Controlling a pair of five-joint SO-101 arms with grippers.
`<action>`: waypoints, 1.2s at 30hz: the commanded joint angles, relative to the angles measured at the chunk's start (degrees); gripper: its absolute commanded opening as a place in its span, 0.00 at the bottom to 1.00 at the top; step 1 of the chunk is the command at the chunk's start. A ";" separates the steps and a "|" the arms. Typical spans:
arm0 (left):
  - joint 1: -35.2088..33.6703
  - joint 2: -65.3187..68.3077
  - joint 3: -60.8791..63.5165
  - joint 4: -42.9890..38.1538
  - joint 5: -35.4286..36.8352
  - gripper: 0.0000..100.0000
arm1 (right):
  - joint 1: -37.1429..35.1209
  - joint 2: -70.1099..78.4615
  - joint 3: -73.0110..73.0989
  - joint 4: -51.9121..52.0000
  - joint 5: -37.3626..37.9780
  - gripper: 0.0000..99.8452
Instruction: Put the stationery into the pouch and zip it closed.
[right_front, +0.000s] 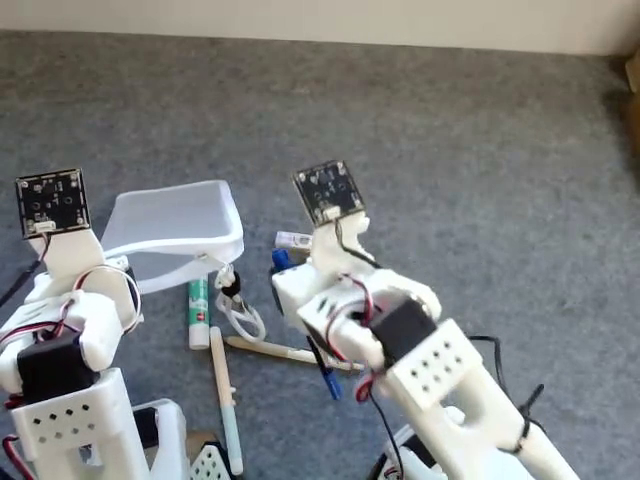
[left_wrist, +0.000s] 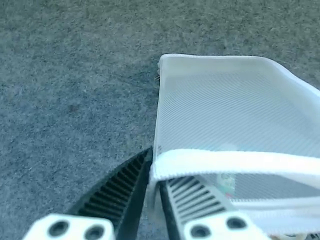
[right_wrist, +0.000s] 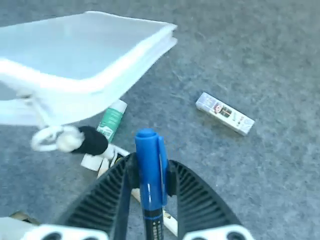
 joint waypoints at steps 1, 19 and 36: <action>1.36 0.66 -0.75 -1.76 -0.09 0.01 | -2.86 -7.34 0.40 -1.71 -0.62 0.01; 1.36 0.66 -0.40 -1.41 -0.09 0.01 | -12.26 -24.04 0.48 -12.62 -0.18 0.01; 1.36 0.66 -0.31 -1.41 -0.09 0.01 | -12.26 -24.13 0.84 -43.12 -0.18 0.01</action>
